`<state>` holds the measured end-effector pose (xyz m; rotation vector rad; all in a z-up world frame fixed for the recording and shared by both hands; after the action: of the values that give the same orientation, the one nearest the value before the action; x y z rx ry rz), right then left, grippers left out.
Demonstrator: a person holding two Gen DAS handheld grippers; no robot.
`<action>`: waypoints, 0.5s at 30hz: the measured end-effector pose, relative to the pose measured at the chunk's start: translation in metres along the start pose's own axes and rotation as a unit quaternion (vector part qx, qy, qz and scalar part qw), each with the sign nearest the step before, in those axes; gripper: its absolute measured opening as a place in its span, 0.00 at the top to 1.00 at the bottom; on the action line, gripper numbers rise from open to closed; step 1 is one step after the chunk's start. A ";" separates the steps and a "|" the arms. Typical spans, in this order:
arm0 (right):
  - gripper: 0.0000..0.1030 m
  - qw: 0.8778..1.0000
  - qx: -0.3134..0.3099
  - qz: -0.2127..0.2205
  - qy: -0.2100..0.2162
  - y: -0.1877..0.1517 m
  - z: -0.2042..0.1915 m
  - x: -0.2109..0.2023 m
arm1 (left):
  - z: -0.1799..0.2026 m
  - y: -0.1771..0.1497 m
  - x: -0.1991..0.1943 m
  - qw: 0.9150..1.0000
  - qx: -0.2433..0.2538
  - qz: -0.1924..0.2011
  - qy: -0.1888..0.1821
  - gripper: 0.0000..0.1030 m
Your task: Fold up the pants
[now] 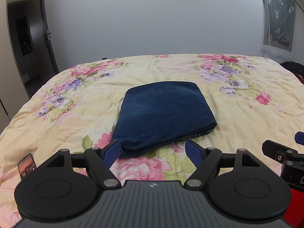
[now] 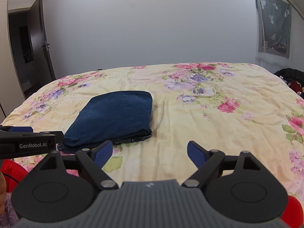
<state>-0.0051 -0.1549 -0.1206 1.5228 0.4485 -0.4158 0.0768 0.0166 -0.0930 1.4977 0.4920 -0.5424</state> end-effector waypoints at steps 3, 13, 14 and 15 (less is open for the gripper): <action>0.20 1.000 0.000 0.000 0.000 0.000 0.000 0.000 | 0.000 0.000 0.000 1.000 -0.001 0.000 0.000 0.12; 0.20 1.000 0.001 0.000 0.000 0.000 0.001 0.000 | 0.002 0.001 -0.001 1.000 0.000 -0.001 0.003 0.12; 0.20 1.000 0.001 -0.001 0.000 0.000 0.001 0.000 | 0.002 0.001 -0.001 1.000 0.000 -0.002 0.003 0.12; 0.20 1.000 0.001 -0.001 0.000 0.000 0.001 0.000 | 0.003 0.001 -0.001 1.000 0.001 -0.003 0.002 0.12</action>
<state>-0.0053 -0.1558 -0.1204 1.5237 0.4499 -0.4182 0.0765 0.0141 -0.0916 1.4999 0.4999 -0.5439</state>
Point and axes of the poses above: each gripper's, at about its wrist camera, not at the fingertips, and x roughly the way its jaws point, z to its right, y to its top, the point moved 7 cm from there along x, roughly the way its jaws point, and after that the axes turned 9 degrees about -x, right-handed, at the moved point
